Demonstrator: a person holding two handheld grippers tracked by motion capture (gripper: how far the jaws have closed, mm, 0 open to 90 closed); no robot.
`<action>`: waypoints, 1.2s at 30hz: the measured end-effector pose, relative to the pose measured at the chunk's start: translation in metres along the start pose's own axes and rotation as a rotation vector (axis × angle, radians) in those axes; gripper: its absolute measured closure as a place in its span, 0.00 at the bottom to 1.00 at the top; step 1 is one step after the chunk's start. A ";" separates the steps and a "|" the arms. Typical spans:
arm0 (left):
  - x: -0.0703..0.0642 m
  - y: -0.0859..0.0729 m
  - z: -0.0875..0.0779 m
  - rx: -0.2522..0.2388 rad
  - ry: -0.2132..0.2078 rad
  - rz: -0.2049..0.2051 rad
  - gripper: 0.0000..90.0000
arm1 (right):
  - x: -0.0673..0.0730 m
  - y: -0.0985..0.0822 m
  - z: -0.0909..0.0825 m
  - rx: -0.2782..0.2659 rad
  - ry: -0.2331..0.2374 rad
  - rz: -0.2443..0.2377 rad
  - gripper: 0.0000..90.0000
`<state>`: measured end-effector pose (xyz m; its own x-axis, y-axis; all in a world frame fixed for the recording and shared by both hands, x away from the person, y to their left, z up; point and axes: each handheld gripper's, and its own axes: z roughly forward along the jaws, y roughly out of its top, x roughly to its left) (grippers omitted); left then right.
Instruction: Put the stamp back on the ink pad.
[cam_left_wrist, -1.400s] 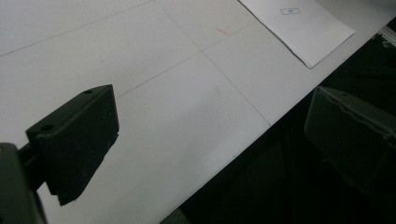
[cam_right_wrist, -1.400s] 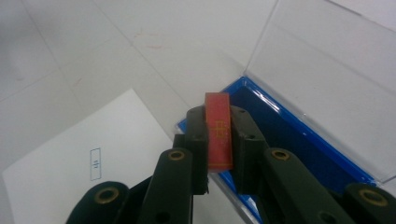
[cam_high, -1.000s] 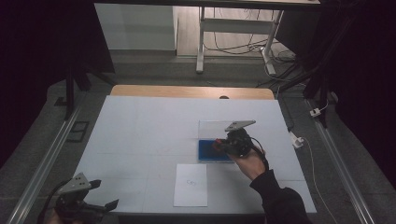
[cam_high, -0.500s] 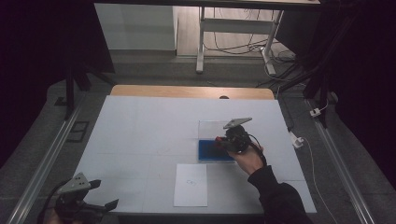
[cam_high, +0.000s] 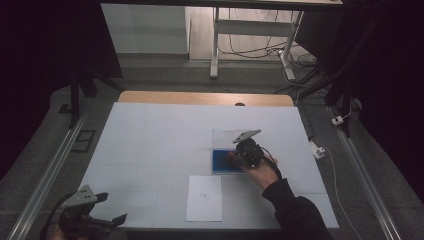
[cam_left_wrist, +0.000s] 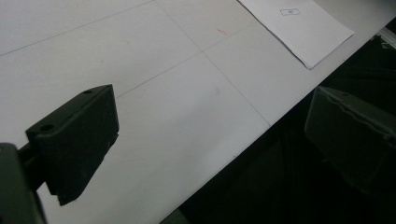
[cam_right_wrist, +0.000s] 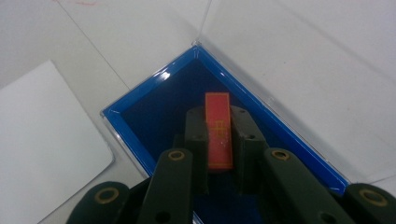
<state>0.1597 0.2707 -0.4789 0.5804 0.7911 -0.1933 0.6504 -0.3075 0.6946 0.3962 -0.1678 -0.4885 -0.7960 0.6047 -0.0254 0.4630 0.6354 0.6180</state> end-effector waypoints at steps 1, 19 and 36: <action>0.000 0.000 0.000 0.000 0.000 0.001 0.03 | 0.000 0.000 0.000 0.001 -0.002 0.000 0.88; 0.000 0.000 0.000 -0.002 -0.002 0.000 0.03 | 0.002 0.000 -0.005 -0.036 -0.014 0.002 0.77; 0.000 0.000 -0.001 -0.006 -0.003 0.000 0.03 | 0.004 0.000 -0.021 -0.097 -0.018 0.025 0.50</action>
<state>0.1591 0.2713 -0.4786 0.5822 0.7893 -0.1952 0.6474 -0.3047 0.6986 0.3848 -0.1751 -0.4719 -0.7770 0.6291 -0.0226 0.4420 0.5707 0.6921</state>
